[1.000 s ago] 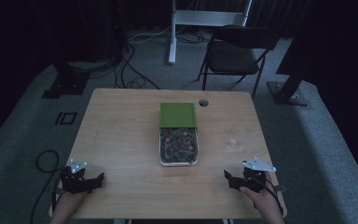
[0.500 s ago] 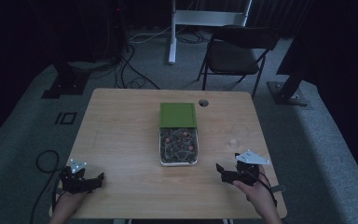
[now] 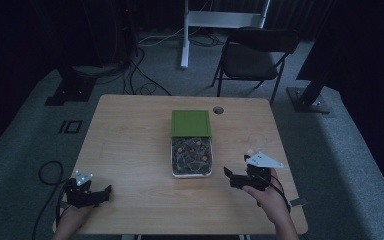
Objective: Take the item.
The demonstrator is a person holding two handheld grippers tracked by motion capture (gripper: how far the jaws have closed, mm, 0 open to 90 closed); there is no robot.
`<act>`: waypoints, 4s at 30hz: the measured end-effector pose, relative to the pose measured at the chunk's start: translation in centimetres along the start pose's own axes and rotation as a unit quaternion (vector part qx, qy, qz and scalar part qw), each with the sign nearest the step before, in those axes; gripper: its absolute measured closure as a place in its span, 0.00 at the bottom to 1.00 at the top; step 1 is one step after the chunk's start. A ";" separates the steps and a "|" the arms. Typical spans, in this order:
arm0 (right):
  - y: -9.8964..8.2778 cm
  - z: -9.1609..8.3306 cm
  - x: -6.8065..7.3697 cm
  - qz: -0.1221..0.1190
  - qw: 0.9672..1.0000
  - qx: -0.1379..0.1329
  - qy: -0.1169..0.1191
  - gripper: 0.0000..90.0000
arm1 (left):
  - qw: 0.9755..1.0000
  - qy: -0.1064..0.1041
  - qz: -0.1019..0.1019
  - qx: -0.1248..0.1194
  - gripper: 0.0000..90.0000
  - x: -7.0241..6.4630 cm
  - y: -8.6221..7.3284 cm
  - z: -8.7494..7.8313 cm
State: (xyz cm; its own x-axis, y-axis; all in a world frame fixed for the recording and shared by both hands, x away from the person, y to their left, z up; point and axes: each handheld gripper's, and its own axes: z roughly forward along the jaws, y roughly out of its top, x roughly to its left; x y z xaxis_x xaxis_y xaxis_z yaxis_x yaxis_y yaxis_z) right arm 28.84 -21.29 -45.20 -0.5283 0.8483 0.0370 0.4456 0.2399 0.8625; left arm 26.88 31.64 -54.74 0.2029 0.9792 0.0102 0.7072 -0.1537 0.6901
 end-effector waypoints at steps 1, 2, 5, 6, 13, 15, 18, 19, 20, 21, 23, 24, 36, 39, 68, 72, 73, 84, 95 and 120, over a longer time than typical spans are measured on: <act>0.2 0.1 0.1 -0.002 1.000 -0.001 0.001 0.13 | 1.000 0.000 0.000 0.000 0.02 0.0 0.0 0.0; 0.3 0.2 0.2 -0.004 1.000 -0.002 0.002 0.13 | 1.000 0.000 0.000 0.000 0.02 0.0 0.0 0.0; 0.7 0.5 0.6 -0.005 1.000 -0.004 0.007 0.13 | 1.000 0.000 0.000 0.000 0.02 0.0 0.0 0.0; 0.9 0.6 0.7 -0.007 1.000 -0.004 0.008 0.13 | 1.000 0.000 0.000 0.000 0.02 0.0 0.0 0.0; 2.0 1.5 1.8 -0.022 1.000 -0.009 0.016 0.15 | 1.000 0.000 0.000 0.000 0.02 0.0 0.0 0.0; 2.4 1.8 2.2 -0.027 0.999 -0.009 0.020 0.15 | 1.000 0.000 0.000 0.000 0.02 0.0 0.0 0.0; 2.9 2.3 2.8 -0.035 0.999 -0.007 0.023 0.15 | 1.000 0.000 0.000 0.001 0.02 0.0 0.0 0.0; 3.0 2.4 2.9 -0.036 0.999 -0.008 0.024 0.15 | 1.000 0.000 0.000 0.001 0.02 0.0 0.0 0.0; 3.2 2.6 3.1 -0.040 0.999 -0.008 0.026 0.15 | 1.000 0.000 0.000 0.001 0.02 0.0 0.0 0.0; 3.3 2.8 3.2 -0.041 0.999 -0.008 0.028 0.15 | 1.000 0.000 0.000 0.001 0.02 0.0 0.0 0.0; 3.5 3.1 3.5 -0.043 0.999 -0.007 0.031 0.15 | 1.000 0.000 0.000 0.001 0.02 0.0 0.0 0.0; 3.5 3.2 3.7 -0.044 0.998 -0.007 0.032 0.15 | 1.000 0.000 0.000 0.001 0.02 0.0 0.0 0.0; 4.2 5.0 5.0 -0.056 0.997 -0.002 0.050 0.15 | 1.000 0.000 -0.001 0.000 0.02 0.0 0.0 0.0; 4.2 5.5 5.2 -0.060 0.997 0.002 0.052 0.16 | 1.000 0.000 0.000 0.000 0.02 0.0 0.0 0.0; 4.2 9.5 7.6 -0.067 0.997 0.023 0.034 0.43 | 1.000 0.000 -0.001 0.000 0.02 0.0 0.0 0.0; 4.0 9.9 7.7 -0.058 0.998 0.027 0.026 0.48 | 1.000 0.000 0.000 0.001 0.02 0.0 0.0 0.0; 3.9 10.0 7.7 -0.058 0.998 0.027 0.025 0.49 | 1.000 0.000 -0.001 0.000 0.02 0.0 0.0 0.0; 3.4 10.6 8.3 -0.063 0.997 0.043 0.016 0.71 | 1.000 0.000 -0.001 0.000 0.02 0.0 0.0 0.0; 3.8 10.0 7.9 -0.057 0.997 0.035 0.037 1.00 | 1.000 0.000 -0.001 0.000 0.02 0.0 0.0 0.0; 6.1 6.9 7.0 -0.038 0.997 -0.023 0.066 1.00 | 1.000 0.000 0.000 0.000 0.02 0.0 0.0 0.0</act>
State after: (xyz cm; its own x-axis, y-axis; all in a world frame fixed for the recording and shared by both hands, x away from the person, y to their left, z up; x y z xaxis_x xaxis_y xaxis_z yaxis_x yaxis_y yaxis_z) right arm 32.81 -10.60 -43.10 -0.6515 0.7578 0.0349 0.3692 0.2766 0.8872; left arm 26.89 31.64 -54.72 0.2029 0.9792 0.0100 0.7078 -0.1537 0.6895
